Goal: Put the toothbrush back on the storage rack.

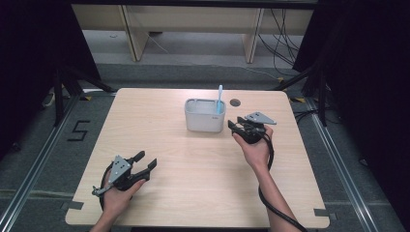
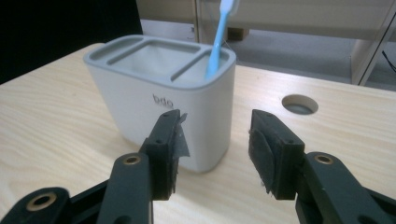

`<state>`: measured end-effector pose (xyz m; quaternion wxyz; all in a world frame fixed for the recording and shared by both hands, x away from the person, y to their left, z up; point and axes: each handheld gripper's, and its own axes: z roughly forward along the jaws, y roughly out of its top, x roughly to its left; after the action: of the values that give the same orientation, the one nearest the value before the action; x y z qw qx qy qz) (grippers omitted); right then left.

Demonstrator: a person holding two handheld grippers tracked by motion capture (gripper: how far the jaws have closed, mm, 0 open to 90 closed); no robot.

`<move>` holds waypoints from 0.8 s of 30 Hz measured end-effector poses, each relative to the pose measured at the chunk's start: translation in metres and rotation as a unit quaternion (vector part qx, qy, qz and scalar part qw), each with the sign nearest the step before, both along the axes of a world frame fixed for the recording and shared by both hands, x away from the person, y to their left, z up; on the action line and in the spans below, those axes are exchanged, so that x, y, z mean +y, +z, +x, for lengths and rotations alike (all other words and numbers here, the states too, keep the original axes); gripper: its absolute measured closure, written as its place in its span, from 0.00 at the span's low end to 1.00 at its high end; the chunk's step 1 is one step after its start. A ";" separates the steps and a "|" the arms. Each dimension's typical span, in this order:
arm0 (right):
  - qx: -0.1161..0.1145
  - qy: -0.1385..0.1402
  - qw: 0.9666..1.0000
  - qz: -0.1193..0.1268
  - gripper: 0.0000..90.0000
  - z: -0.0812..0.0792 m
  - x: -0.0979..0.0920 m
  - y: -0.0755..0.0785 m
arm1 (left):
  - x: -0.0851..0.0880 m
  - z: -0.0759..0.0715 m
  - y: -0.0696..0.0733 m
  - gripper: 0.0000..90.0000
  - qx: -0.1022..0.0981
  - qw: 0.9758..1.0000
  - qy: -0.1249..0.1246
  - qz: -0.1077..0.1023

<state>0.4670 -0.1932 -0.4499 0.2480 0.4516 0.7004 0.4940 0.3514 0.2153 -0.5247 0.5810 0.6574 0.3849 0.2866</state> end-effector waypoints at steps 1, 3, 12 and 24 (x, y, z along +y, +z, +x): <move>-0.005 0.003 1.000 -0.009 0.60 -0.001 -0.003 -0.001 | 0.000 0.000 0.000 0.44 0.000 1.000 0.000 0.000; 0.003 0.001 1.000 -0.003 0.60 -0.007 -0.005 -0.001 | 0.000 -0.001 0.001 0.44 0.006 1.000 0.002 0.007; 0.027 0.013 0.999 -0.017 0.60 -0.027 -0.021 -0.009 | 0.000 -0.001 0.001 0.44 0.006 1.000 0.003 0.007; 0.036 0.025 0.998 -0.036 0.60 -0.052 -0.038 -0.027 | -0.001 -0.002 0.001 0.44 0.006 1.000 0.003 0.007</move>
<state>0.4145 -0.2313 -0.4773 0.2261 0.4425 0.7370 0.4582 0.3498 0.2147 -0.5238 0.5733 0.6616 0.3889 0.2871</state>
